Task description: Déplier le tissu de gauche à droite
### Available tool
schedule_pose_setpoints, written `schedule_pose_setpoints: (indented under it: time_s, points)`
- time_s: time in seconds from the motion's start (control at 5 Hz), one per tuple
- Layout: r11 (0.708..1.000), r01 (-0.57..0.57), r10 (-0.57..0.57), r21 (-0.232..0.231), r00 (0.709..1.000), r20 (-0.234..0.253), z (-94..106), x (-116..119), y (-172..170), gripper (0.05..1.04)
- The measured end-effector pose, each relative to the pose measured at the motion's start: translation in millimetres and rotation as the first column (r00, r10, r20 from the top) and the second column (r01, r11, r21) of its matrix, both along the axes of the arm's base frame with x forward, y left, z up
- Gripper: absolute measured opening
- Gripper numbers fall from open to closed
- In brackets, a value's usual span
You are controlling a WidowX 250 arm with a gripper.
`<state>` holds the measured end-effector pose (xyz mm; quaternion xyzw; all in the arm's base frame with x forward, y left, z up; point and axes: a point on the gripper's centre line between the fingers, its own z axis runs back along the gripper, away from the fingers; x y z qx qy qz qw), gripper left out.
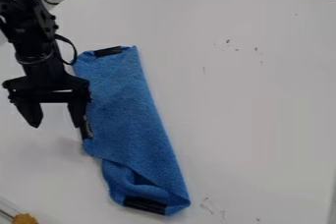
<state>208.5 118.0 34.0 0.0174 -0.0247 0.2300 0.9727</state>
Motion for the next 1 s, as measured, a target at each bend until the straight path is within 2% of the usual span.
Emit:
schedule_pose_setpoints:
  time_s: [0.2,0.4,0.8,1.0]
  points:
    - [1.0,0.004,-0.004,0.017,1.0,-0.01,-0.3,2.6,-5.2,1.001]
    - [0.999,-0.002,0.003,0.033,0.999,-0.037,-10.3,-1.7,-3.0,1.001]
    - [0.999,-0.017,0.02,0.052,0.999,-0.049,-21.9,-2.7,0.5,1.001]
    - [0.999,-0.018,0.021,0.047,0.998,-0.051,-26.1,-0.3,0.4,1.001]
